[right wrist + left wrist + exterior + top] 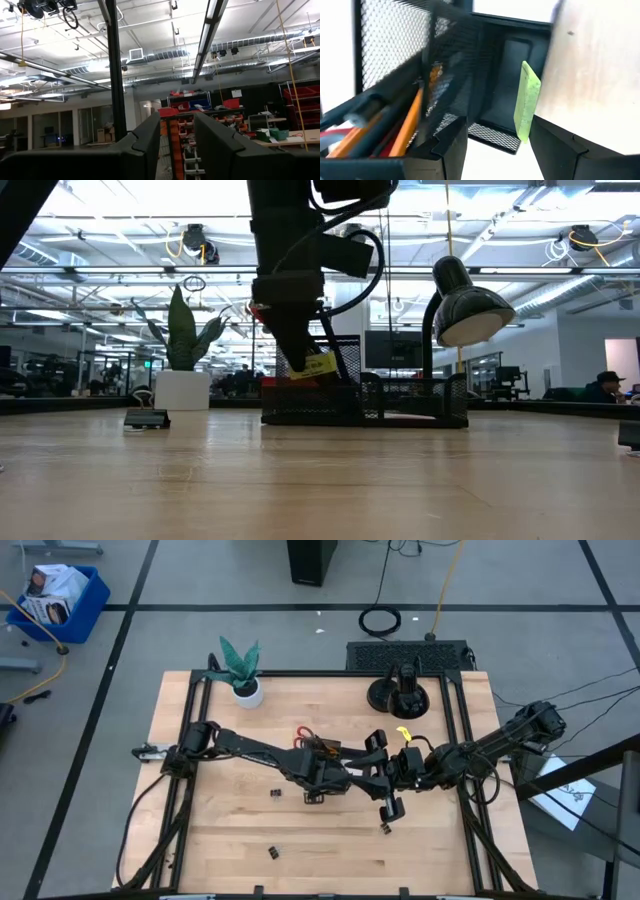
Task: Pick and place office supplies into organizer
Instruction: Put the green eraser into the desk organizer
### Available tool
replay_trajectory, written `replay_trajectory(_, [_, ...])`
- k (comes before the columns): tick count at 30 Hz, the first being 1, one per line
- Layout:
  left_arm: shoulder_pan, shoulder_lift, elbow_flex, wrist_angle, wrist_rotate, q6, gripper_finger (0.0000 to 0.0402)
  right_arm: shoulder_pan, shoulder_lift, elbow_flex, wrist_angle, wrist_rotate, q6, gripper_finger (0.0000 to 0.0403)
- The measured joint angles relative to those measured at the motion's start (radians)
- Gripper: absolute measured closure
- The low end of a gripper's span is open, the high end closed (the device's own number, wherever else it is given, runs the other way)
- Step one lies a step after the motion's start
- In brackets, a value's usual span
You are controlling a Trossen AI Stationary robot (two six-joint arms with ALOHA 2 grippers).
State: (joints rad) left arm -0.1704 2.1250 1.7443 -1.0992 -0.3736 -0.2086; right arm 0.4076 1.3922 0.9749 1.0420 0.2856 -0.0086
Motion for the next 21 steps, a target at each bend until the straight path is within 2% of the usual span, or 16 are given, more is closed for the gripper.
replay_trajectory(6, [-0.009, 0.000, 0.000, 0.001, -0.082, -0.114, 0.0192, 0.000, 0.000, 0.000, 0.000, 0.000, 0.000, 0.0293])
replay_trajectory(16, [-0.021, 0.000, 0.000, 0.001, -0.065, -0.305, 0.0192, 0.000, 0.000, 0.000, 0.000, 0.000, 0.000, 0.0293])
replay_trajectory(21, [-0.028, 0.000, 0.000, -0.002, -0.055, -0.342, 0.0192, 0.000, 0.000, 0.000, 0.000, 0.000, 0.000, 0.0293])
